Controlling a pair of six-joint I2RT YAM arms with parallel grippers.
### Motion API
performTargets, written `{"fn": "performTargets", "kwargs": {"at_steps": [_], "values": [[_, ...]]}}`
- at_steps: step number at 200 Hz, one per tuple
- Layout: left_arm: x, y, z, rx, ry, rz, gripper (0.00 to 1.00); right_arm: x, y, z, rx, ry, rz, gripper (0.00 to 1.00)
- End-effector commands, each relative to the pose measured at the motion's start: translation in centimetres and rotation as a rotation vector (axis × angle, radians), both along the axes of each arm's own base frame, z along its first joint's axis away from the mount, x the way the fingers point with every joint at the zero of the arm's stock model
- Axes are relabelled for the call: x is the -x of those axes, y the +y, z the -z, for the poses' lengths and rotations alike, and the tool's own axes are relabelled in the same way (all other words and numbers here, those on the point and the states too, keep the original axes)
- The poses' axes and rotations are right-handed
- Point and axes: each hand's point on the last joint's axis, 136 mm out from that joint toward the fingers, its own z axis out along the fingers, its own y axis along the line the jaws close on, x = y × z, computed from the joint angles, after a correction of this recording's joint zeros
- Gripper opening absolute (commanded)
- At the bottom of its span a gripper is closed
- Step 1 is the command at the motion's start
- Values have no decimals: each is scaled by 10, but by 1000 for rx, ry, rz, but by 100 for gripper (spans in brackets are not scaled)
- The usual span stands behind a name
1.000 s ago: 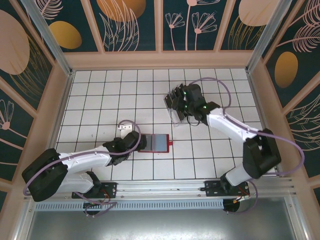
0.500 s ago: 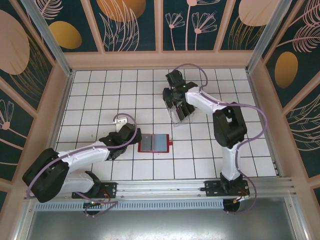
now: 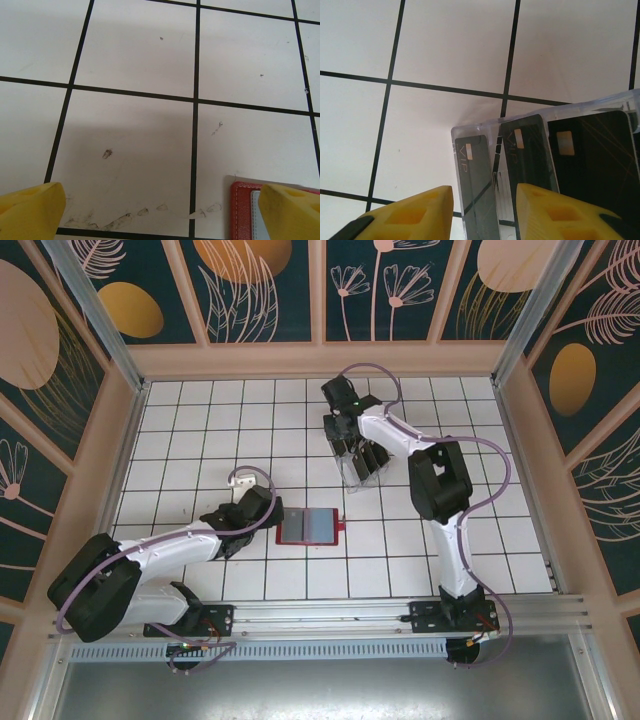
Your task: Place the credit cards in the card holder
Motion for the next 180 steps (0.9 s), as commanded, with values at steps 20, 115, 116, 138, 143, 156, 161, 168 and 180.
{"fn": "performTargets", "kwargs": {"at_steps": [20, 115, 116, 138, 143, 156, 161, 168, 180], "values": [[-4, -2, -3, 8, -11, 7, 99, 6, -1, 21, 108, 36, -31, 37], [-4, -5, -1, 17, -10, 12, 98, 6, 8, 2, 242, -52, -59, 37], [-4, -5, -1, 16, -10, 12, 99, 6, 8, 2, 243, -51, -57, 37], [-4, -5, 0, 18, -9, 14, 98, 4, 7, 5, 254, -47, -58, 37], [-4, -5, 0, 18, -9, 14, 98, 4, 7, 6, 257, -44, -59, 37], [-4, -4, 1, 17, -8, 13, 99, 3, 6, 9, 265, -40, -56, 37], [-4, -4, 1, 17, -8, 13, 98, 2, 4, 11, 267, -37, -55, 37], [-4, -4, 1, 16, -8, 12, 98, 3, 4, 13, 269, -32, -56, 37], [-3, -4, 1, 15, -9, 14, 99, 2, 1, 17, 275, -25, -53, 37]]}}
